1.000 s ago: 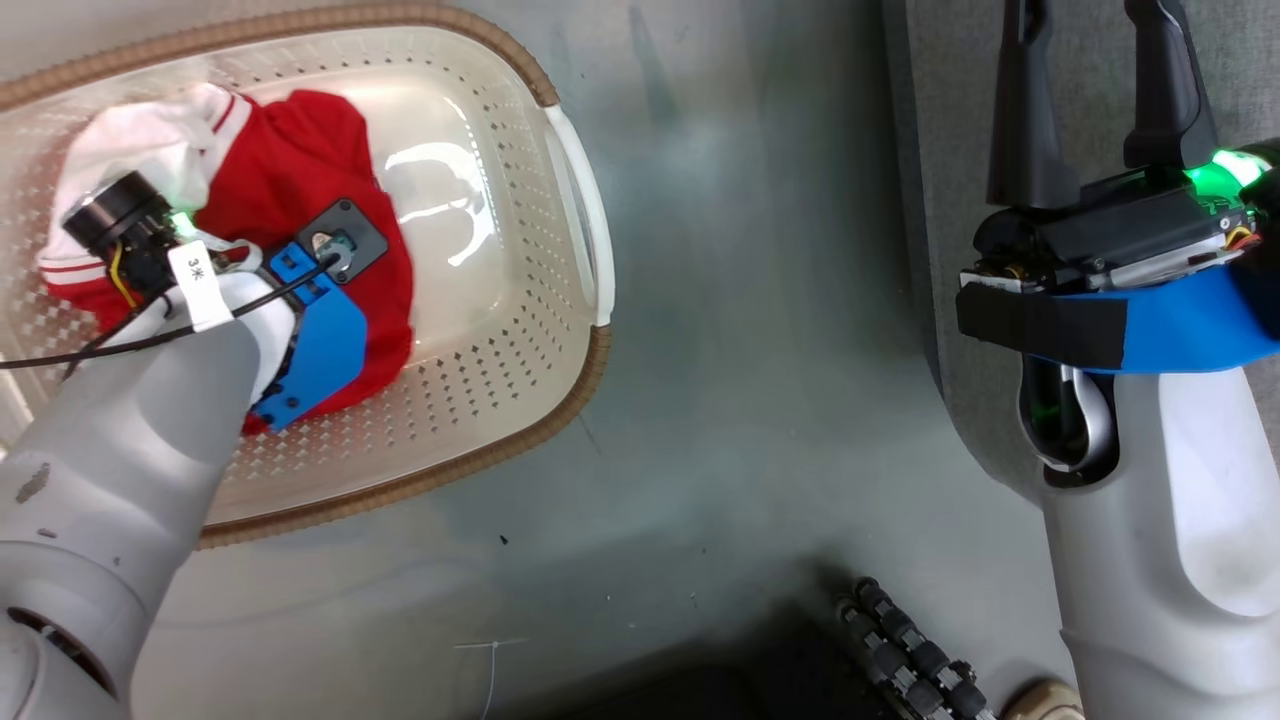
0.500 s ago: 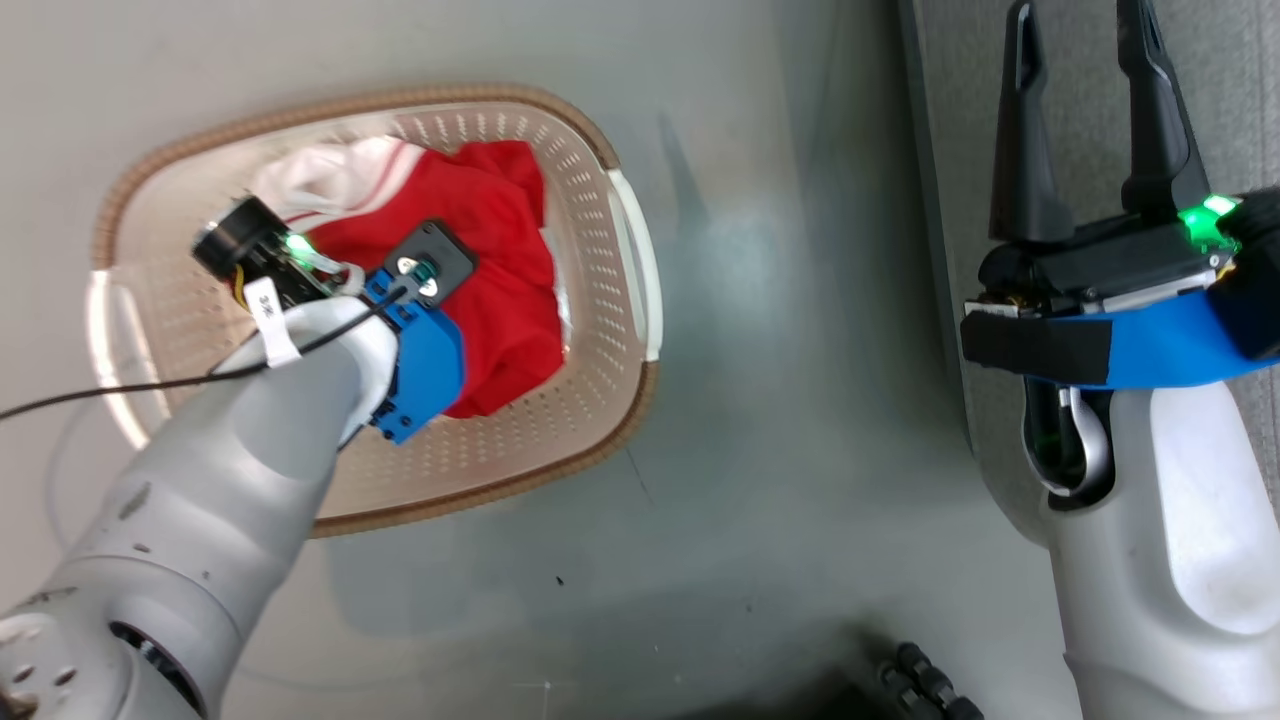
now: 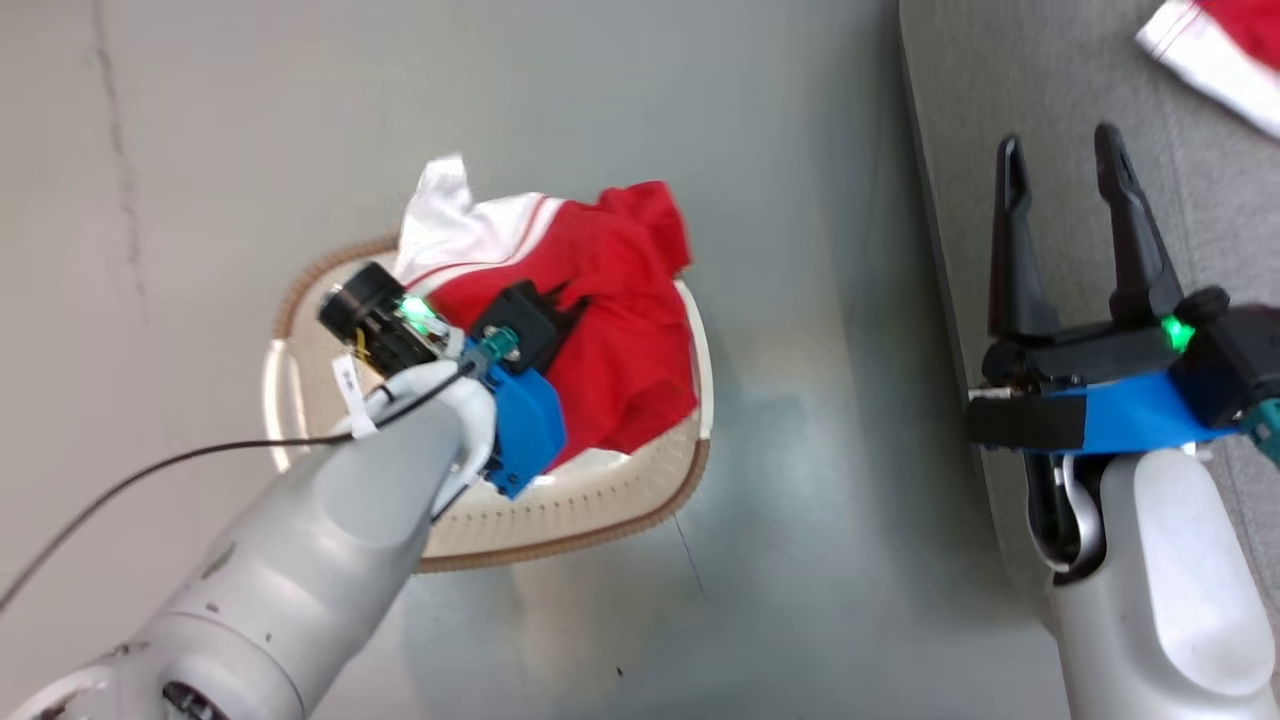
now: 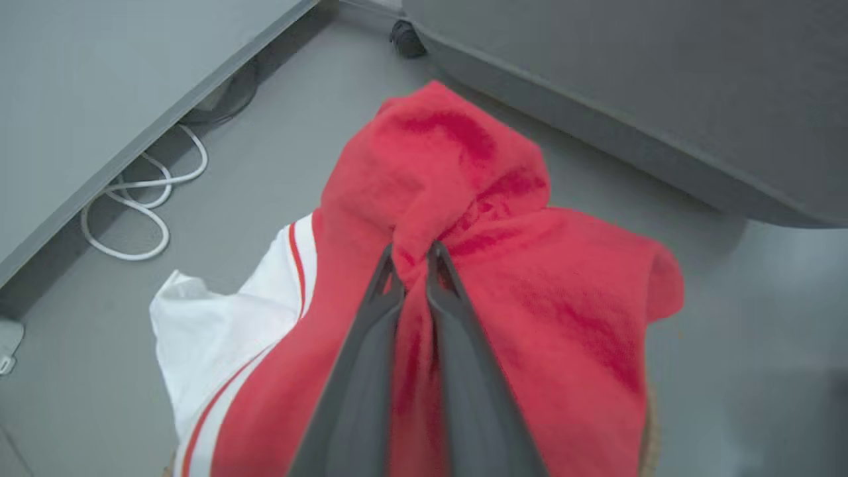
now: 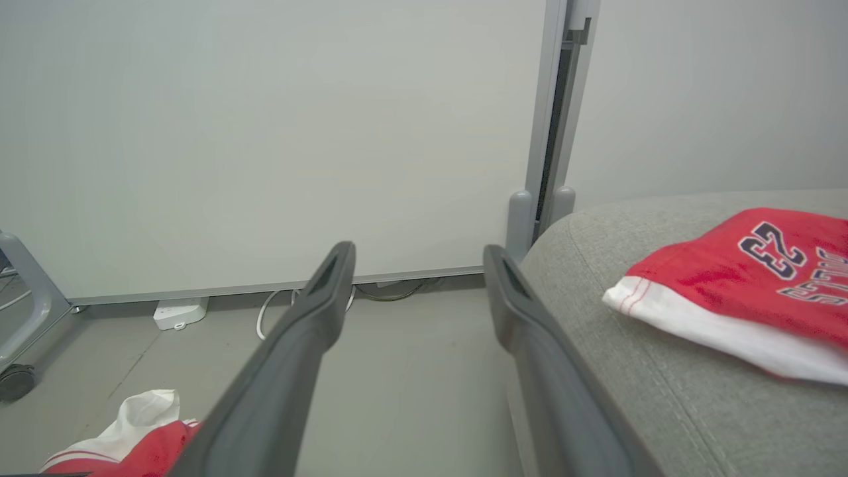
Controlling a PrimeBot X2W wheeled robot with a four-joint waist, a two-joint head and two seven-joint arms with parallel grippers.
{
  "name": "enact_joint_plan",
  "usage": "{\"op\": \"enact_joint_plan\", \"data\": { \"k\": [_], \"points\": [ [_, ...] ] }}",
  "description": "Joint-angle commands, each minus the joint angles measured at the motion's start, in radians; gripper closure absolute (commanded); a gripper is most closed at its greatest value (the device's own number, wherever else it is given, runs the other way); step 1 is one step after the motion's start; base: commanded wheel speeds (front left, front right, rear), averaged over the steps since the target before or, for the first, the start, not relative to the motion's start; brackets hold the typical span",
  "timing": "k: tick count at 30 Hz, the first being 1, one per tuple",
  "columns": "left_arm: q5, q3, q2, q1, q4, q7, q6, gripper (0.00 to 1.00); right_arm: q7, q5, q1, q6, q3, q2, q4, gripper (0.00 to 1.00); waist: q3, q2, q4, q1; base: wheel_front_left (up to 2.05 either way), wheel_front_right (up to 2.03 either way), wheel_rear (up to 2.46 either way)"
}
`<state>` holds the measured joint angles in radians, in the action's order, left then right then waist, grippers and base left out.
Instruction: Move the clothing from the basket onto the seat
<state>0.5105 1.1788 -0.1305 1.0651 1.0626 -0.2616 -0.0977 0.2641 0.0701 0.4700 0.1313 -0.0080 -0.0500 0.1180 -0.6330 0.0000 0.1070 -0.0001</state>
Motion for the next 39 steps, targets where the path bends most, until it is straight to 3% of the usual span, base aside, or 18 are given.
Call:
{"op": "enact_joint_plan", "data": {
  "k": [1,17,39],
  "points": [
    [-0.001,-0.012,-0.011,-0.029,-0.035,-0.004,0.012,1.00,0.000,-0.007,-0.023,-0.001,-0.007,0.000,0.007,0.00,0.075,0.0000,-0.036,0.0001,0.00,0.00,0.00],
    [0.006,-0.186,-0.075,-0.224,-0.386,-0.005,0.077,1.00,0.000,-0.021,-0.197,-0.001,-0.028,-0.005,0.070,0.00,0.355,0.0000,-0.102,0.0001,0.00,0.00,0.00],
    [0.043,-0.257,-0.112,-0.321,-0.535,0.010,0.114,1.00,0.000,-0.007,-0.360,-0.001,0.013,-0.001,0.096,0.00,0.566,0.0000,-0.105,0.0001,0.00,0.00,0.00]
  ]
}}
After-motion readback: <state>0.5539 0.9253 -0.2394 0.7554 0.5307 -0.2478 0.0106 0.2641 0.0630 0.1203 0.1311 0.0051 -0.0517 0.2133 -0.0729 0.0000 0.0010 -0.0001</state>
